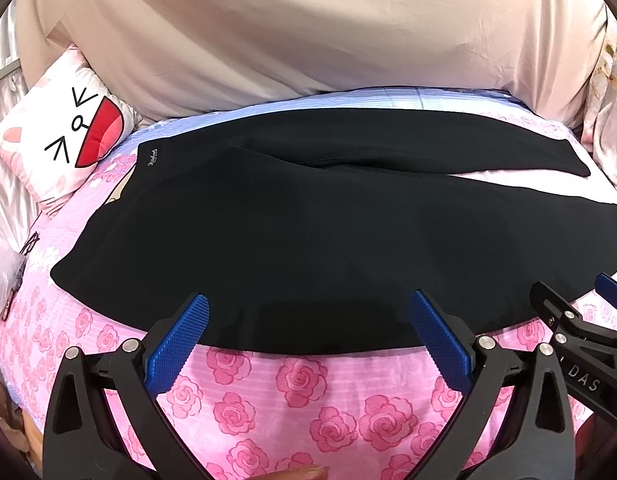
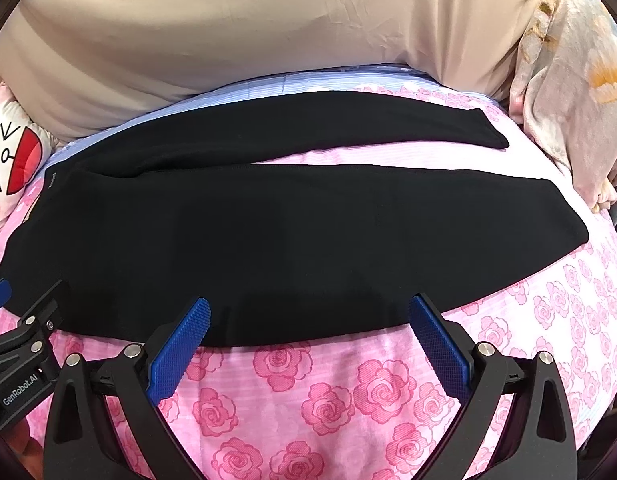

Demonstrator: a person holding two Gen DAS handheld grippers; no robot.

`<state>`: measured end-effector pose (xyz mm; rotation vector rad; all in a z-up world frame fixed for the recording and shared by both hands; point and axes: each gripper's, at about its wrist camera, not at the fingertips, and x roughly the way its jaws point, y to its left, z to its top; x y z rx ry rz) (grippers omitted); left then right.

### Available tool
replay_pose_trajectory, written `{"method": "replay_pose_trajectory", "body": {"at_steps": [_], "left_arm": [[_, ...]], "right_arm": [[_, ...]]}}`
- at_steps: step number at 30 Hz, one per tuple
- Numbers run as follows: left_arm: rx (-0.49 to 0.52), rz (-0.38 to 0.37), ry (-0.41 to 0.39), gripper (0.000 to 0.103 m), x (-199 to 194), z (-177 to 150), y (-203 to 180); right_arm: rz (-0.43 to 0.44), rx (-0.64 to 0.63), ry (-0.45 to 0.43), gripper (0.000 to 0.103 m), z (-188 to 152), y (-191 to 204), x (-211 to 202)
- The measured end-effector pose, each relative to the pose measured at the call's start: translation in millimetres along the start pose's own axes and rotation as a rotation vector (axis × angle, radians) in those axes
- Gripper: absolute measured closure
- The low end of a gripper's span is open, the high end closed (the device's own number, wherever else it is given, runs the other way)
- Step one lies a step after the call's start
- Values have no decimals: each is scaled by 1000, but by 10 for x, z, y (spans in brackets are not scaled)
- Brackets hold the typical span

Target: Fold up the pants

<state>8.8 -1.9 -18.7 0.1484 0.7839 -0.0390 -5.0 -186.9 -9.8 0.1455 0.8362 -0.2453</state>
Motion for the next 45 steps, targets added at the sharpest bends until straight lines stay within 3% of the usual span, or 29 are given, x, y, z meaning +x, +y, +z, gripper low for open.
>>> {"method": "replay_pose_trajectory", "body": {"at_steps": [45], "left_arm": [[2, 4, 15, 5, 61, 0, -8]], "right_arm": [[-10, -2, -6, 5, 28, 2, -9]]}}
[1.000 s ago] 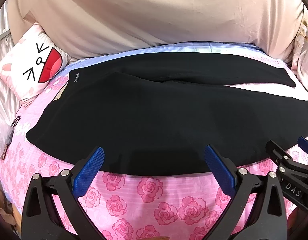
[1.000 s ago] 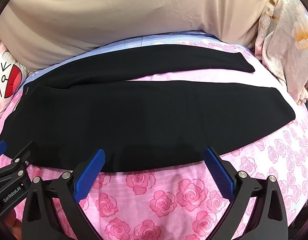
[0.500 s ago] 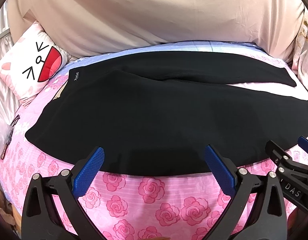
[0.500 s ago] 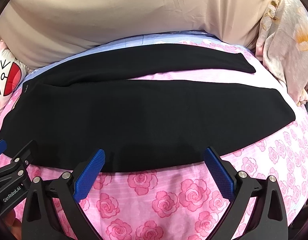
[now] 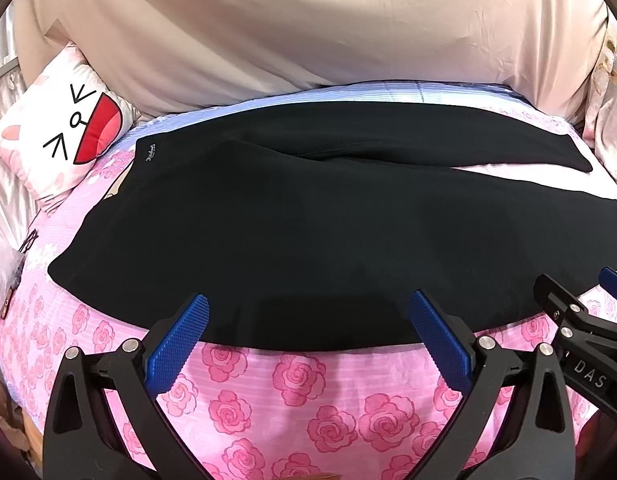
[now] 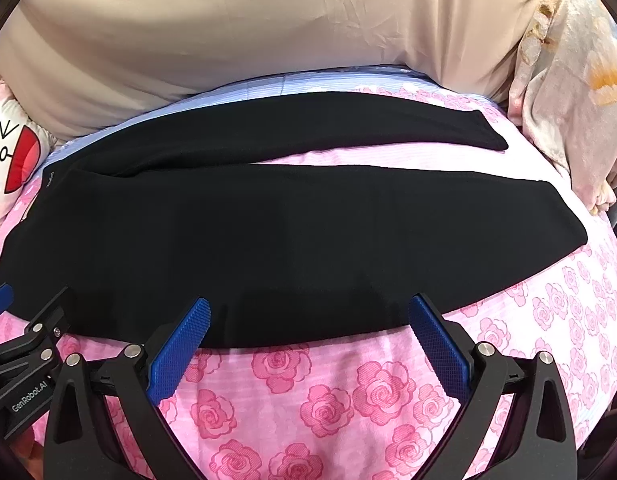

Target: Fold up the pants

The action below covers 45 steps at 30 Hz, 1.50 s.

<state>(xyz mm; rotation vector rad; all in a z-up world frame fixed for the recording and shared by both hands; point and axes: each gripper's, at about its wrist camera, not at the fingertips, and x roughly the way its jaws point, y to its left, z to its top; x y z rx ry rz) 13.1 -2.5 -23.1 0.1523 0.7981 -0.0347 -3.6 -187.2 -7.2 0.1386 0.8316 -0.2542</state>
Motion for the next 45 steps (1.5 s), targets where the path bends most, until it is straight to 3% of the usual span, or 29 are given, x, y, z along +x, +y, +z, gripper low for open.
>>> {"method": "replay_pose_trajectory", "body": {"at_steps": [8, 14, 19, 22, 26, 31, 36, 42, 45], "left_arm": [[11, 17, 3, 5, 5, 35, -28], [28, 26, -17, 5, 28, 209, -27], [8, 25, -23, 5, 170, 412, 43], [-24, 34, -31, 5, 282, 557, 127], [-50, -10, -7, 5, 463, 759, 260], [-158, 37, -12, 5, 758, 1211, 819], [-224, 161, -40, 5, 1197, 1696, 1564], [-288, 177, 78, 5, 2022, 2103, 2474], [-318, 172, 158, 5, 2427, 2191, 2795]], "right_arm": [[-4, -1, -6, 5, 27, -74, 19], [-38, 3, -59, 5, 240, -443, 41], [-52, 68, -117, 5, 726, -1168, 231], [-138, 90, -112, 5, 1153, -1719, 582], [-229, 71, -61, 10, 1568, -2218, 1095], [-166, 227, 49, 10, 1911, -2822, 1684], [-153, 199, 40, 8, 2133, -2903, 1956], [-60, 159, 92, 8, 2333, -2910, 2252], [-60, 147, 122, 8, 2372, -2924, 2397]]}}
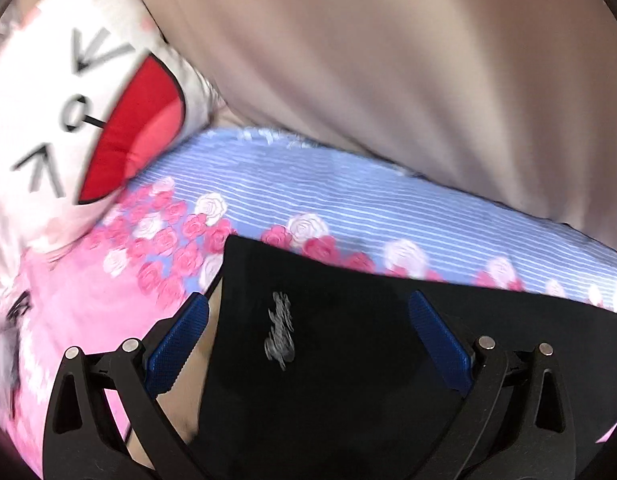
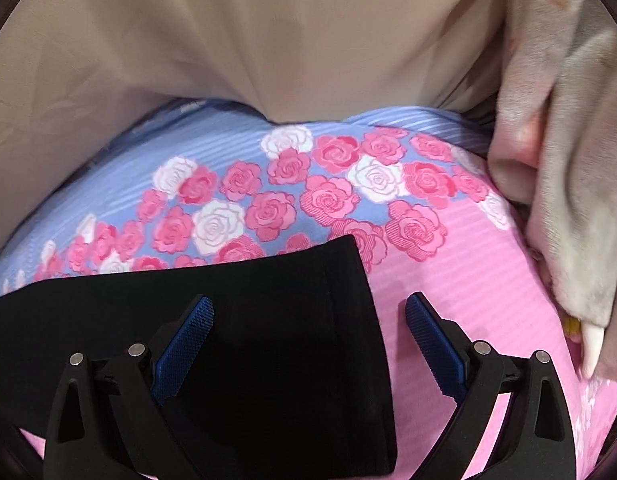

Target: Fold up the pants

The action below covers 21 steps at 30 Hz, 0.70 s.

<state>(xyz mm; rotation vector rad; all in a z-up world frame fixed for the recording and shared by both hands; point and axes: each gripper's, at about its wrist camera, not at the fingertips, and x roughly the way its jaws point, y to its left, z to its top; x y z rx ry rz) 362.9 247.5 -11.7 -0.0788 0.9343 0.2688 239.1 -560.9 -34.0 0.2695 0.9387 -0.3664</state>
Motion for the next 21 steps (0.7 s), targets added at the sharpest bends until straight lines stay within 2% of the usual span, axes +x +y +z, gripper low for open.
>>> {"method": "replay_pose_trajectory", "body": {"at_steps": [2, 5, 6, 7, 8, 10, 12, 13, 14, 15, 18, 21], "left_arm": [[-18, 31, 21, 5, 170, 64, 55], [32, 50, 106, 5, 513, 120, 27], [29, 42, 120, 5, 556, 108, 19], [23, 23, 132, 6, 602, 105, 19], [12, 12, 138, 14, 629, 105, 21], [-24, -10, 141, 26, 629, 114, 33], [-23, -56, 140, 63, 563, 132, 16], [-20, -76, 146, 70, 525, 130, -10], [-25, -91, 135, 77, 423, 126, -19], [-20, -94, 114, 82, 322, 120, -41], [9, -79, 2, 83, -118, 73, -44], [-24, -105, -82, 84, -582, 57, 107]], "right_arm": [[2, 0, 8, 8, 12, 2, 56], [12, 18, 6, 8, 55, 11, 78], [18, 23, 8, 10, 61, 18, 73], [28, 21, 7, 18, 64, 36, 70], [30, 8, 3, 28, 70, 70, 58], [35, -2, 2, 38, 83, 114, 38], [32, 3, 3, 64, 103, 135, 9], [64, 13, 7, 87, 102, 137, -23], [106, 30, 14, 87, 109, 124, -47], [113, 44, 0, 87, 107, 125, -114], [96, 4, -64, 88, 82, 199, -356], [125, 0, -130, 89, 67, 180, -667]]}}
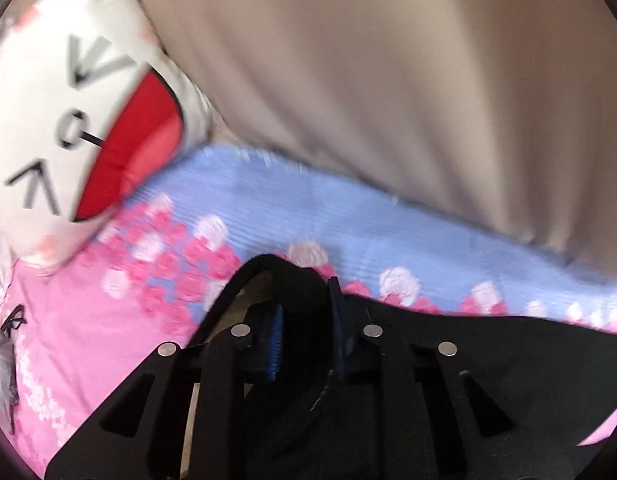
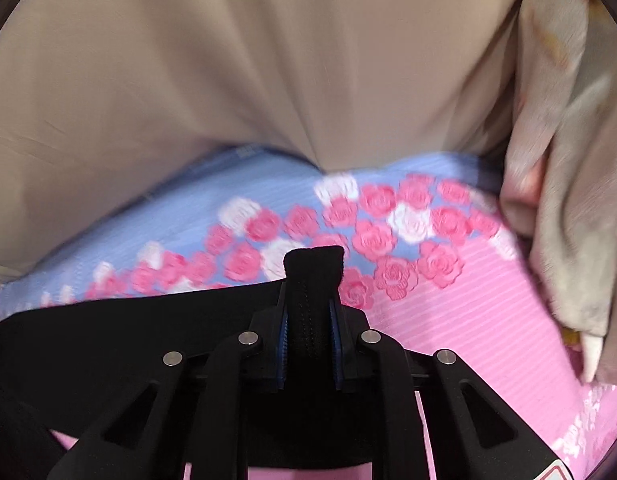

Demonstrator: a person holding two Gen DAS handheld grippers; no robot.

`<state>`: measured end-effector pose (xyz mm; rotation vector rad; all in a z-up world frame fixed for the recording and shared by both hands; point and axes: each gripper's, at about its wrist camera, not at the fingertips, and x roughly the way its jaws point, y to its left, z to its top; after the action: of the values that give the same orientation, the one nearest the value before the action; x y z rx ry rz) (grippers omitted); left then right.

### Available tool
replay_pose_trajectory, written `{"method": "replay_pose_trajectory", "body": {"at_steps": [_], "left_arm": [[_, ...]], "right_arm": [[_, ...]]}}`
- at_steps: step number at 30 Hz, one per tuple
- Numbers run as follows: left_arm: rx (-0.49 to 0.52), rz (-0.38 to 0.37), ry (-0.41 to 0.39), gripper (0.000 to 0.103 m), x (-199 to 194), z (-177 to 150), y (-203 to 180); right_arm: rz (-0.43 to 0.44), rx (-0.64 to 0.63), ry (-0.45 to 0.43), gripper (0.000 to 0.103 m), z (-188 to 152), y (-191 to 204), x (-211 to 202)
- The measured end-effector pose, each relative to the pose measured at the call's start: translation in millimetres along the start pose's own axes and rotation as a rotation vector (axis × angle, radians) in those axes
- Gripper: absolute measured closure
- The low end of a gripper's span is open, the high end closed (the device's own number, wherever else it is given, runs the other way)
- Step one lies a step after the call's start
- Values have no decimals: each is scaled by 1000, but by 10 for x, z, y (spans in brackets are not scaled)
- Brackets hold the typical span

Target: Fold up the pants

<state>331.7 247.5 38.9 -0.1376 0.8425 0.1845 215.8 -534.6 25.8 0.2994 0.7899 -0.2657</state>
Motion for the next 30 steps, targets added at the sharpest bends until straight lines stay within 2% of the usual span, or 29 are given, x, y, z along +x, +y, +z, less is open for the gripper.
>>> {"method": "replay_pose_trajectory", "body": {"at_steps": [2, 6, 11, 17, 22, 24, 27, 29, 30], "left_arm": [[-15, -50, -29, 84, -348, -13, 86], [30, -53, -35, 84, -783, -155, 58], [16, -40, -17, 84, -810, -213, 20], [4, -1, 24, 83, -364, -80, 83], [8, 78, 125, 77, 299, 70, 56], [1, 104, 207, 66, 664, 99, 82], [-36, 81, 326, 56, 1115, 81, 180], [-53, 82, 293, 47, 1176, 131, 212], [-55, 77, 289, 48, 1194, 158, 219]], "right_arm": [[34, -22, -57, 89, 5, 33, -283], [26, -82, -81, 89, -16, 80, -603], [10, -65, -45, 88, -124, 8, -557], [1, -30, -5, 87, -263, 58, -350], [-6, 1, 36, 86, -288, 36, -128], [-18, 11, 56, 86, -293, 15, -13], [-32, 28, 87, 82, -294, -26, 142], [-47, 33, 96, 74, -287, -40, 209], [-58, 36, 102, 72, -281, -45, 252]]}}
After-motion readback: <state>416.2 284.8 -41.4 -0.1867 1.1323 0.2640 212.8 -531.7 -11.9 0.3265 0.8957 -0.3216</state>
